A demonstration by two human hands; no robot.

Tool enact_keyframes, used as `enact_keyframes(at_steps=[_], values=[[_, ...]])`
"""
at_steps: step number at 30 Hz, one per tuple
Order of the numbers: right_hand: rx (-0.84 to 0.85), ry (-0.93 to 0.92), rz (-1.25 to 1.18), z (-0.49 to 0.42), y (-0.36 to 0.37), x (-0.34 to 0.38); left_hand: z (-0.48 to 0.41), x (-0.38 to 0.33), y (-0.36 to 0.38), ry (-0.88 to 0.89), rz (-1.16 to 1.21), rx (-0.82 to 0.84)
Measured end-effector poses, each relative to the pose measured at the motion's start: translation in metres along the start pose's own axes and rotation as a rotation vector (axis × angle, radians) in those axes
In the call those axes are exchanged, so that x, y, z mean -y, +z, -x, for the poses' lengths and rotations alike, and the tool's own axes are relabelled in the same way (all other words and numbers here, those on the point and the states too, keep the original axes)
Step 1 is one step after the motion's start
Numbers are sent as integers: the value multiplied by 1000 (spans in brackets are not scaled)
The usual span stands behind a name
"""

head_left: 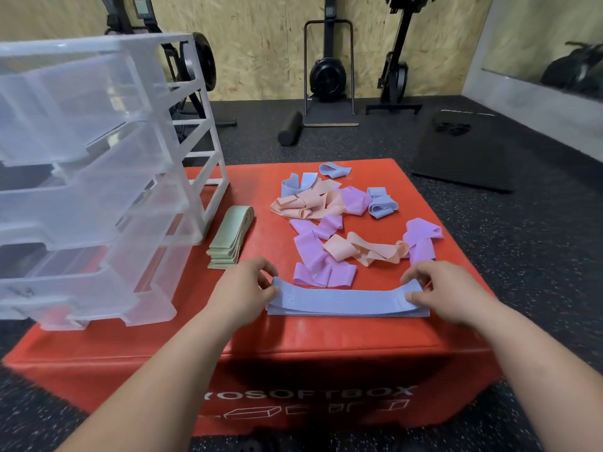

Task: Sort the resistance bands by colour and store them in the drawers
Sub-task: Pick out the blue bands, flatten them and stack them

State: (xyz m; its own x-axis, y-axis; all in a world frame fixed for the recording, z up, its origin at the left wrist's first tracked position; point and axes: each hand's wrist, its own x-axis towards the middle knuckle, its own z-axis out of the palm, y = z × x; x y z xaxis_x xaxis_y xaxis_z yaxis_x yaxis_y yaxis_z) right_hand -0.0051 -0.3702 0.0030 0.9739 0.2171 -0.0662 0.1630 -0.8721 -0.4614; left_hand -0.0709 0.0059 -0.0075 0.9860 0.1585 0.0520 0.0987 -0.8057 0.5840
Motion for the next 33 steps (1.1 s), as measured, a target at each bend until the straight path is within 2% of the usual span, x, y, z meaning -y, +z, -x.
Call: enact_keyframes(at_steps=[8, 13, 15, 18, 21, 33], values=[[-63, -63, 120, 8, 13, -1, 6, 7, 7, 127, -159, -33], [-19, -94, 181, 8, 6, -5, 0, 14, 8, 200, -206, -75], [29, -141, 182, 8, -1, -9, -3, 14, 7, 265, -171, -36], [124, -201, 204, 9, -7, -13, -3, 14, 8, 355, -178, 106], [137, -216, 226, 7, -4, -17, -4, 13, 12, 365, -179, 178], [126, -229, 205, -1, -3, -28, -7, 11, 11, 385, -200, 180]])
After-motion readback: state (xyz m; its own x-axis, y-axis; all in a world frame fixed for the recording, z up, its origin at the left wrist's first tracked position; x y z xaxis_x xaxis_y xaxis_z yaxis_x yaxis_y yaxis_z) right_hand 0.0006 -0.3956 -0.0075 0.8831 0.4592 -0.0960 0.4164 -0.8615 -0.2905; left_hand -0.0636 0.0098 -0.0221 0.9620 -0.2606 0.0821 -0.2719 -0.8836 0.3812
